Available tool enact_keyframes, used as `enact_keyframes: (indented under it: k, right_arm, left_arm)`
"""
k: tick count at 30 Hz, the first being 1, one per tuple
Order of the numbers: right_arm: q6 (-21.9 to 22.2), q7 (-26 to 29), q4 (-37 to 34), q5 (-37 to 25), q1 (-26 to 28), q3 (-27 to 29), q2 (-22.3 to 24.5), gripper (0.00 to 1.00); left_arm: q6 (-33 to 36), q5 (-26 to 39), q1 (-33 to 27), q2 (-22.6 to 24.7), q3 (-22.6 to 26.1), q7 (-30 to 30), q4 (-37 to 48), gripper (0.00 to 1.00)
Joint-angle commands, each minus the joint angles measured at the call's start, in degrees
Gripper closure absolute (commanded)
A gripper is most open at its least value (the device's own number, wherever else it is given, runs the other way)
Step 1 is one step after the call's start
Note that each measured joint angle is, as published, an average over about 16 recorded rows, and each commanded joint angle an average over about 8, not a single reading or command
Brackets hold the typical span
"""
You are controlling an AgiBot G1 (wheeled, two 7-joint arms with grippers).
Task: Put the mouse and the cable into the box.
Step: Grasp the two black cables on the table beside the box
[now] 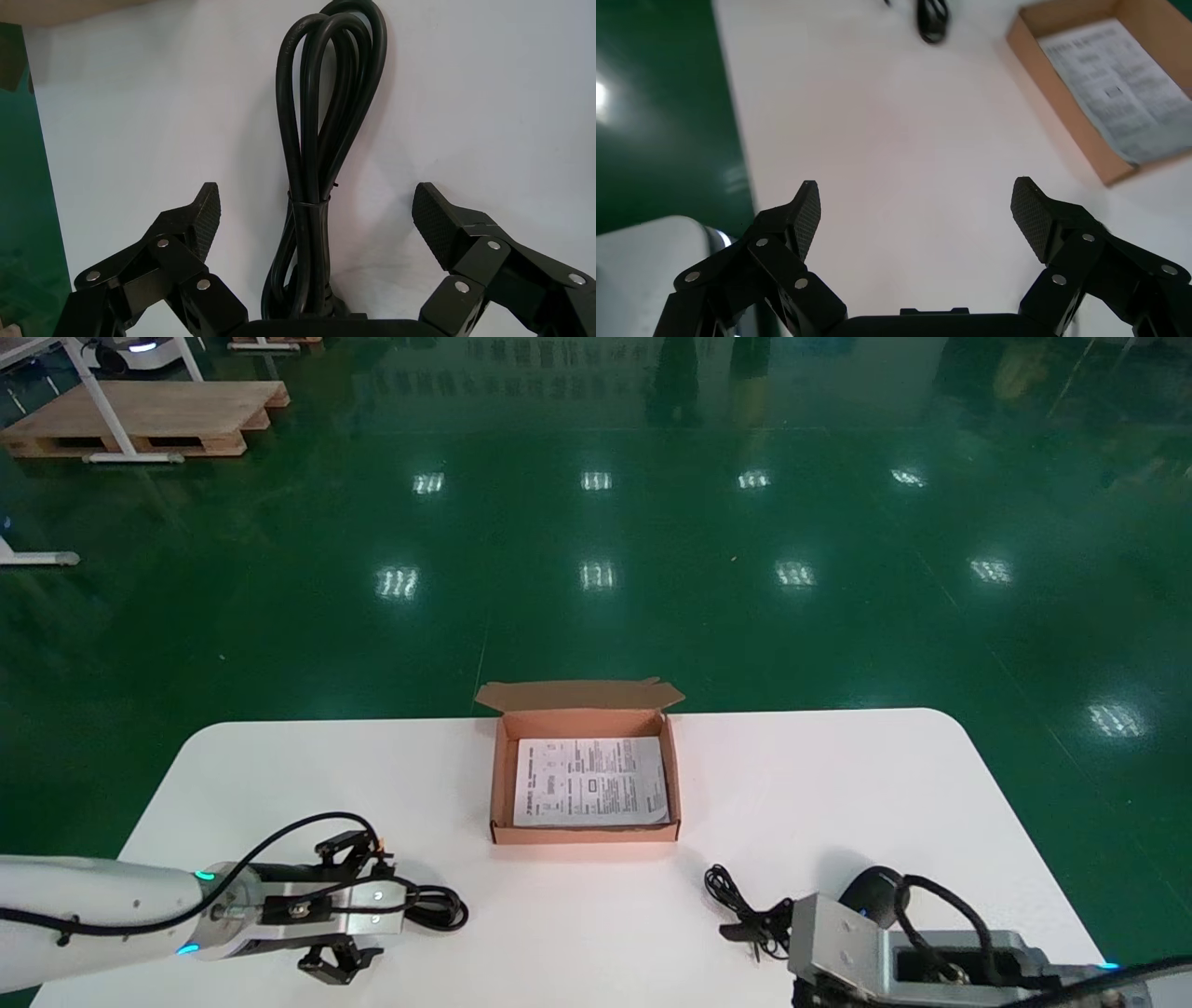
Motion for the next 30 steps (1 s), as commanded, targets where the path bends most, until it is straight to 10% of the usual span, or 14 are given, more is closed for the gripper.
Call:
enact_keyframes:
  k: [1, 24, 26, 30]
  right_arm:
    - [1.4, -0.3, -1.2, -2.5, 0.7, -0.7, -1.1, 0.0]
    - [16.3, -4.4, -31.8, -23.5, 11.1, -8.4, -18.9, 0.0]
    - [16.7, -4.4, -32.5, -23.8, 11.4, -8.5, -19.2, 0.08]
    - [17.0, -4.4, -33.1, -24.1, 11.8, -8.6, -19.4, 0.58]
  left_arm:
    - [0.1, 0.2, 0.0, 0.0, 0.0, -0.2, -0.2, 0.0]
    - [0.2, 0.4, 0.1, -0.1, 0.1, -0.5, -0.5, 0.0]
    - [0.1, 0.4, 0.1, -0.1, 0.1, -0.5, -0.5, 0.25]
    - [0.1, 0.4, 0.1, -0.1, 0.1, -0.5, -0.5, 0.75]
